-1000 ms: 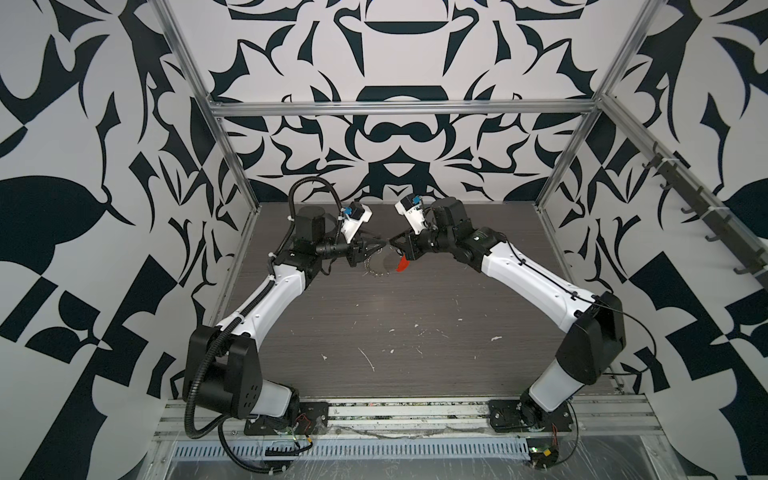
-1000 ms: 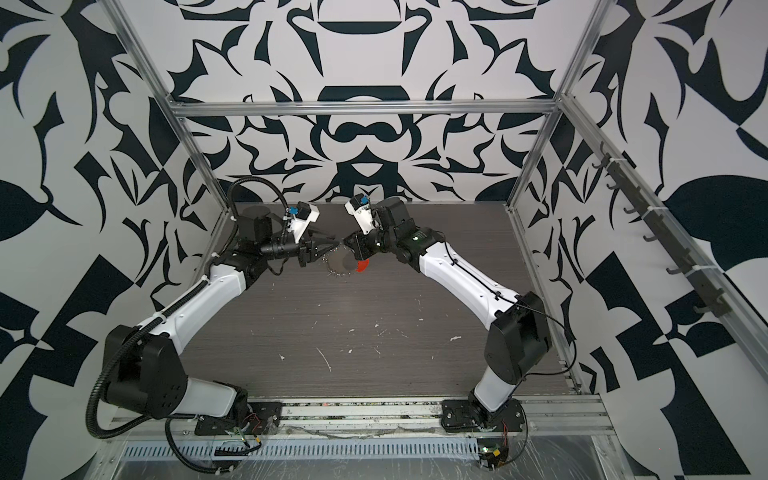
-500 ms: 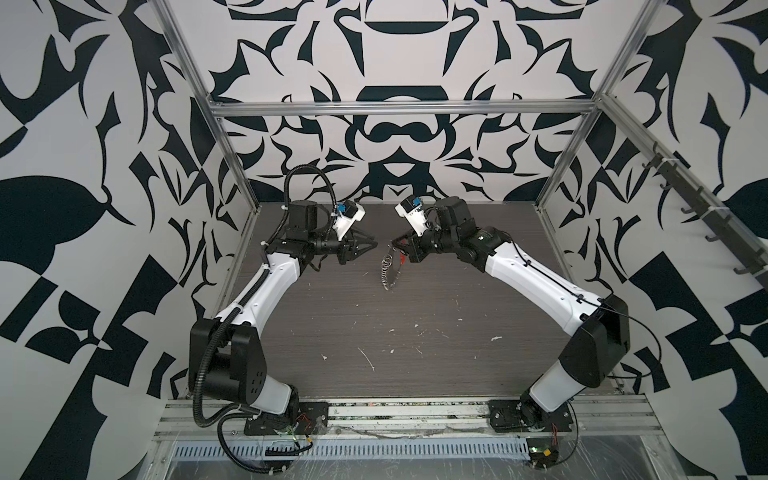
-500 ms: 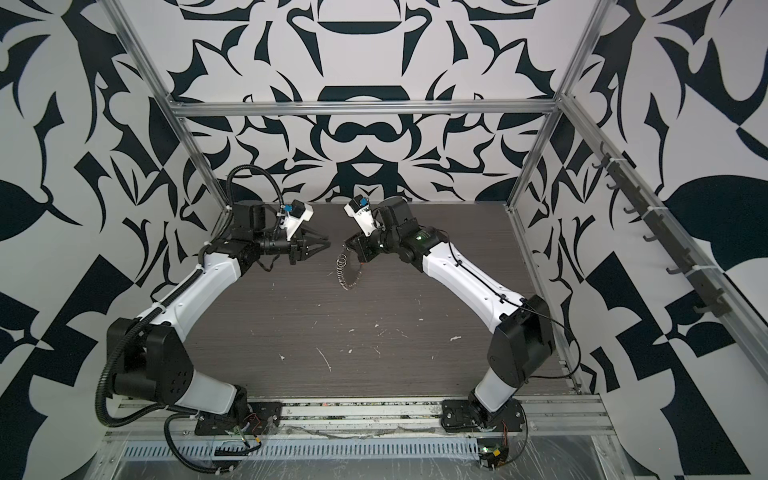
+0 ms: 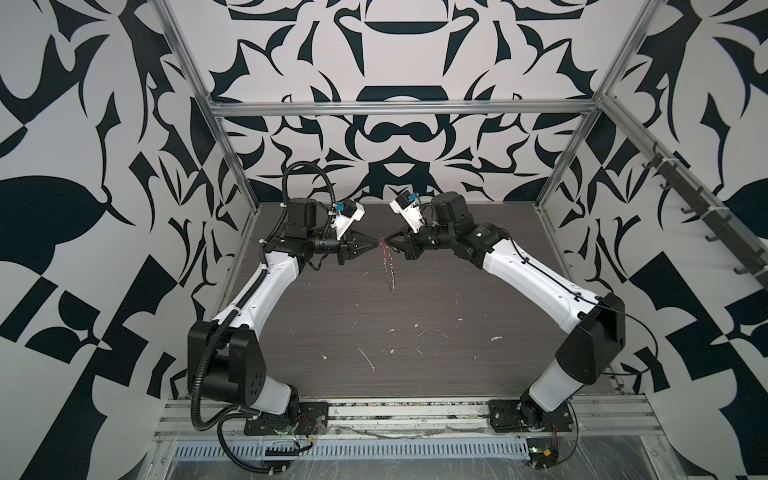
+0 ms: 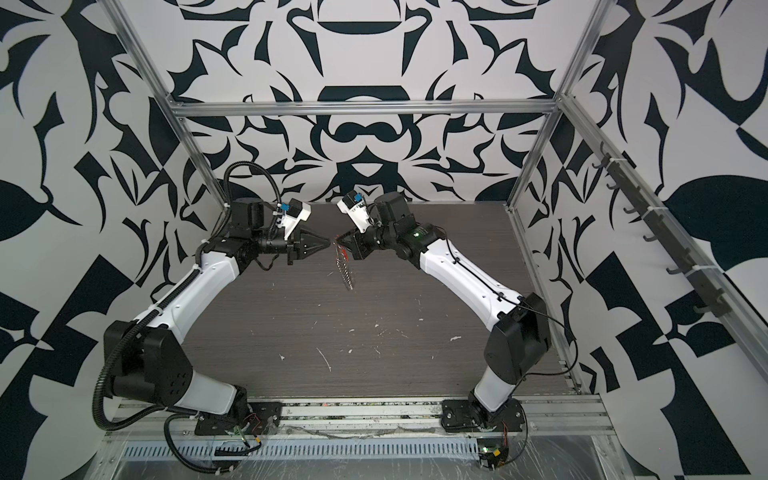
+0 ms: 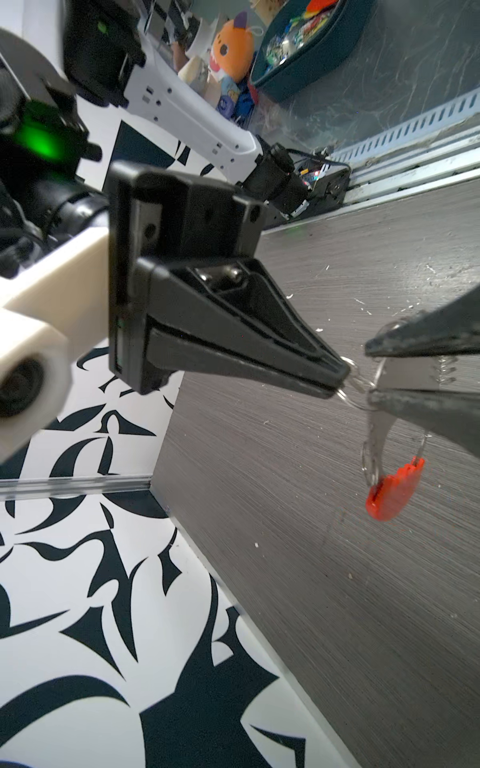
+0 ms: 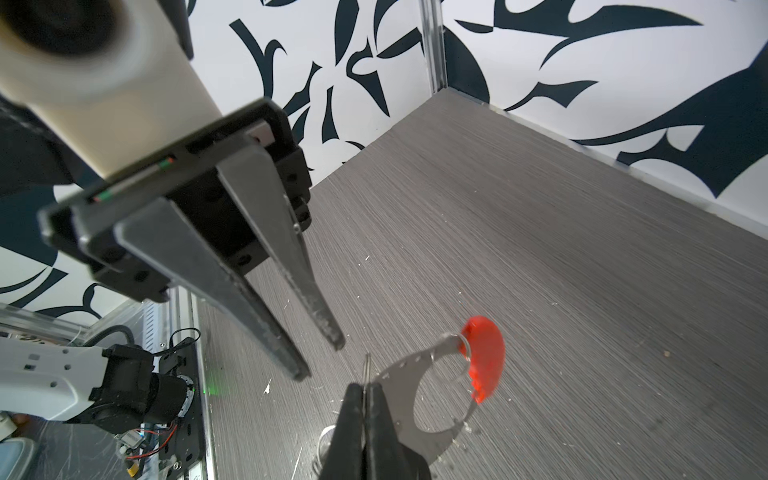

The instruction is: Put the keys on the keyring

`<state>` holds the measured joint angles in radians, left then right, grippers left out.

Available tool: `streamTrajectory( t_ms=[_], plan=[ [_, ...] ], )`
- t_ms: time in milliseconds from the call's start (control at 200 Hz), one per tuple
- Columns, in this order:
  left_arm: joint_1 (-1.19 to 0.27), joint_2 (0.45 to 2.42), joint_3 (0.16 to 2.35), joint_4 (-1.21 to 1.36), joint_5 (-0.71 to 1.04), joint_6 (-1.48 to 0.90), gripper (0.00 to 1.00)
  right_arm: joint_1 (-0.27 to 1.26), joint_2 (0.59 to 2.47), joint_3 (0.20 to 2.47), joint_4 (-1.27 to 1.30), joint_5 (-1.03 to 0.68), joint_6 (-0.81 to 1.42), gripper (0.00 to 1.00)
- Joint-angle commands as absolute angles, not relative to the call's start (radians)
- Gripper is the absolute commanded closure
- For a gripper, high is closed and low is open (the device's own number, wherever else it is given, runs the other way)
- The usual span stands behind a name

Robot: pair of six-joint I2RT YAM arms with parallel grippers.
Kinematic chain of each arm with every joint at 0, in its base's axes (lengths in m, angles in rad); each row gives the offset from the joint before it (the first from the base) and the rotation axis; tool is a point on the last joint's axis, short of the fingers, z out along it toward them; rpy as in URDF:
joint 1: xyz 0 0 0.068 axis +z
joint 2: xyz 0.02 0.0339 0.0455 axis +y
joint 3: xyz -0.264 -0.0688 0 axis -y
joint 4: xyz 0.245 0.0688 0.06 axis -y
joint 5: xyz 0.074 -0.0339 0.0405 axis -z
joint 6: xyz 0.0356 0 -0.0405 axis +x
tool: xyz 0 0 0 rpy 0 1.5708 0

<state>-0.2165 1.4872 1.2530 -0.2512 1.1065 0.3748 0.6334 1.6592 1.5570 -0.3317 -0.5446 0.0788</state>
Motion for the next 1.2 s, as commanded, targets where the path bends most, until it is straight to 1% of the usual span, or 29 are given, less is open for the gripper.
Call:
streamTrajectory(
  t_ms=[0, 210, 560, 855, 1195],
  plan=[
    [-0.218, 1.509, 1.279, -0.316, 1.164, 0.403, 0.80, 0.643, 1.645, 1.618, -0.285, -0.581, 0.081, 1.00],
    [-0.218, 1.523, 1.296, -0.323, 1.174, 0.396, 0.75, 0.647, 1.640, 1.624, -0.290, -0.586, 0.081, 1.00],
    [-0.218, 1.533, 1.299, -0.329, 1.174, 0.400, 0.75, 0.660, 1.644, 1.635, -0.301, -0.597, 0.080, 1.00],
    [-0.212, 1.513, 1.290, -0.333, 1.140, 0.423, 0.70, 0.661, 1.647, 1.635, -0.308, -0.597, 0.076, 1.00],
    [-0.189, 1.516, 1.298, -0.311, 1.140, 0.398, 0.70, 0.666, 1.649, 1.632, -0.310, -0.601, 0.080, 1.00]
  ],
)
